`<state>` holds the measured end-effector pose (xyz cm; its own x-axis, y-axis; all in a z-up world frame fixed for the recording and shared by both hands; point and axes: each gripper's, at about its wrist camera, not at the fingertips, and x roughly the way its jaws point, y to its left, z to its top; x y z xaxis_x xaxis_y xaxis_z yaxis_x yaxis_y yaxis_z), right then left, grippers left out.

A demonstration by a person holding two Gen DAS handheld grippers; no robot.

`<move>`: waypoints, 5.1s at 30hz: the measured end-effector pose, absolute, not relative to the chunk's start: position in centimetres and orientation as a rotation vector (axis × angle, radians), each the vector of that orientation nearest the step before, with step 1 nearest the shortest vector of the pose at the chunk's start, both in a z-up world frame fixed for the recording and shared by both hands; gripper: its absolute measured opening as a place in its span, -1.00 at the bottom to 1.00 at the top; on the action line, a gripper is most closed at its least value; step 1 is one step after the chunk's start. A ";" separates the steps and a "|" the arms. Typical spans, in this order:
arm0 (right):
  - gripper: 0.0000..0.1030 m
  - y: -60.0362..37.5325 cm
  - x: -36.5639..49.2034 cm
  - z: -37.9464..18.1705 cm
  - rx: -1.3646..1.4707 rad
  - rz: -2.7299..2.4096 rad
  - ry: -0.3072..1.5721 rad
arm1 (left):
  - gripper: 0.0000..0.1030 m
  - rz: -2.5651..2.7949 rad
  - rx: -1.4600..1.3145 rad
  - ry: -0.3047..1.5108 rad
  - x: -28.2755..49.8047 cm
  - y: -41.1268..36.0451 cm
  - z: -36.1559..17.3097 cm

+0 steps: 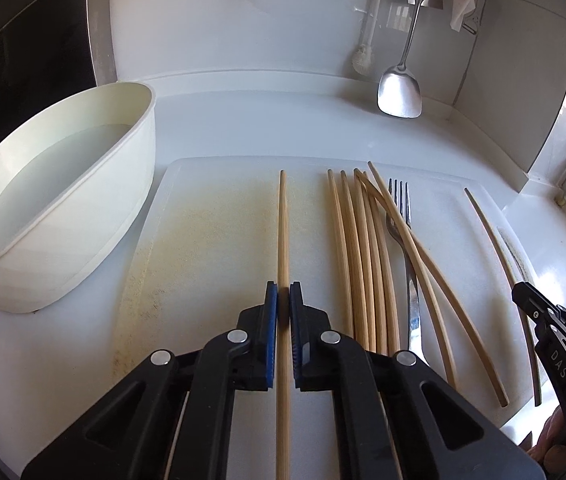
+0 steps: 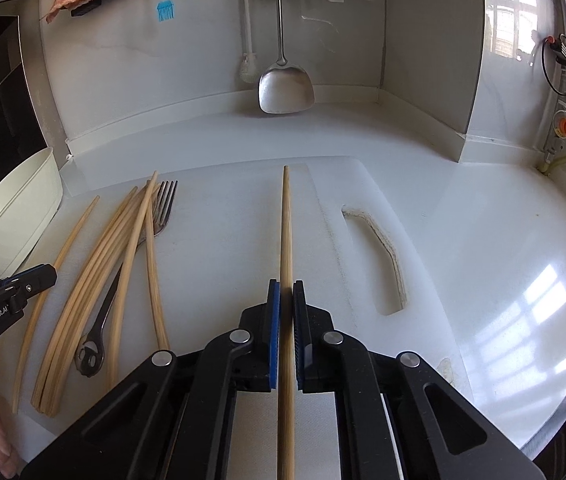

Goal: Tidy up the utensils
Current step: 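Carry the left tool's chopstick over the white bowl while the right tool carries its own, then open the left tool to drop its chopstick into the bowl while the right tool releases its chopstick, then move both open tools back over the chopsticks on the cutting board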

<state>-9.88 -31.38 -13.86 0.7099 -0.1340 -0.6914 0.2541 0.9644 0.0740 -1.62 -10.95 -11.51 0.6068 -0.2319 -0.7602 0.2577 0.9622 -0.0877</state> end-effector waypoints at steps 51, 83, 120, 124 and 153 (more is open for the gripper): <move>-0.88 1.5 10.3 -6.3 0.218 0.198 0.909 | -0.86 -0.162 -0.053 0.996 12.9 16.0 -4.7; -0.87 1.5 14.9 -12.0 0.260 0.186 1.198 | -0.74 -0.159 -0.067 1.178 17.2 15.2 -10.4; 0.09 -5.3 1.4 -5.1 0.289 -0.047 0.943 | 0.85 -0.201 0.001 1.033 8.4 15.2 -3.7; 0.09 -7.2 -1.5 -5.6 0.306 -0.117 0.952 | 0.85 -0.277 0.042 1.009 6.7 12.9 -3.6; 0.09 -31.0 -13.8 -9.3 0.233 -0.059 0.919 | 0.86 -0.229 0.034 1.022 -5.1 -8.7 -6.3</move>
